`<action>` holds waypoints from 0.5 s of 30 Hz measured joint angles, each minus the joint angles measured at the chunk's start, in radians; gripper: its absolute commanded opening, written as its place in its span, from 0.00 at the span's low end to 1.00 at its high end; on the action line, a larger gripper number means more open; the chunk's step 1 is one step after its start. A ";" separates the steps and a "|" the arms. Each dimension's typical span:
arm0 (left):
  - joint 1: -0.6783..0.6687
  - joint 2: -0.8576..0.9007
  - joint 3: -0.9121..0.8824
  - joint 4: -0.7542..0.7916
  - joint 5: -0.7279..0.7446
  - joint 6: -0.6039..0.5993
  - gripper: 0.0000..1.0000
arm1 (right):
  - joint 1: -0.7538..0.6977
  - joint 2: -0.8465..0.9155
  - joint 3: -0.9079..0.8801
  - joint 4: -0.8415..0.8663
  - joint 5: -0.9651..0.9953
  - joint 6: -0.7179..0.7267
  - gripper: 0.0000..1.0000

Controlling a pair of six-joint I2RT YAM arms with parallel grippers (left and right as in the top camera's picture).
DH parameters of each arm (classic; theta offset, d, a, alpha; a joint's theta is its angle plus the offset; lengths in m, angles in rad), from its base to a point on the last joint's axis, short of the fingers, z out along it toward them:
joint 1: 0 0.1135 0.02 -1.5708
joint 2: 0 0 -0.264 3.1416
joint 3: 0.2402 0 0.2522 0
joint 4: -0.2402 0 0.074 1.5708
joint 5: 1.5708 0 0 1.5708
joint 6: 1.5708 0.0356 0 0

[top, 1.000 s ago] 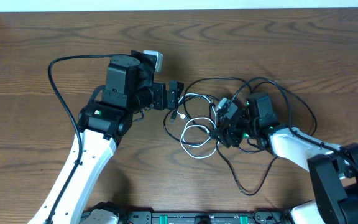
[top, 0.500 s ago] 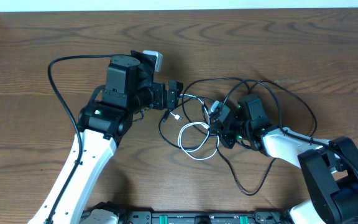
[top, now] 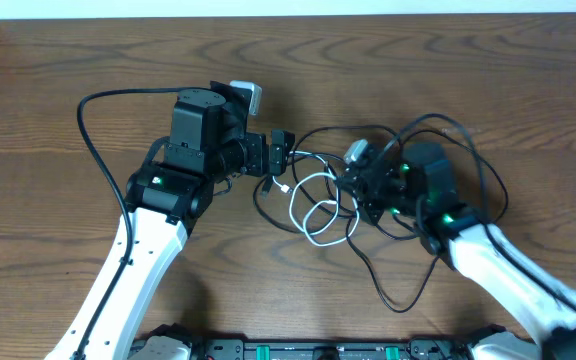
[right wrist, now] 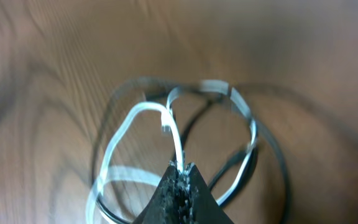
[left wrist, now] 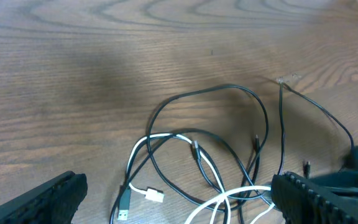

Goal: Untangle cables

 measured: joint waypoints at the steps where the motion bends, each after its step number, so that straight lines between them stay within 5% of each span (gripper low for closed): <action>1: 0.000 0.000 0.000 0.000 0.000 0.000 1.00 | 0.000 -0.050 0.000 0.005 0.000 0.004 0.01; 15: 0.000 0.000 0.000 0.000 0.000 0.000 1.00 | 0.000 -0.480 -0.001 0.483 0.061 0.023 0.01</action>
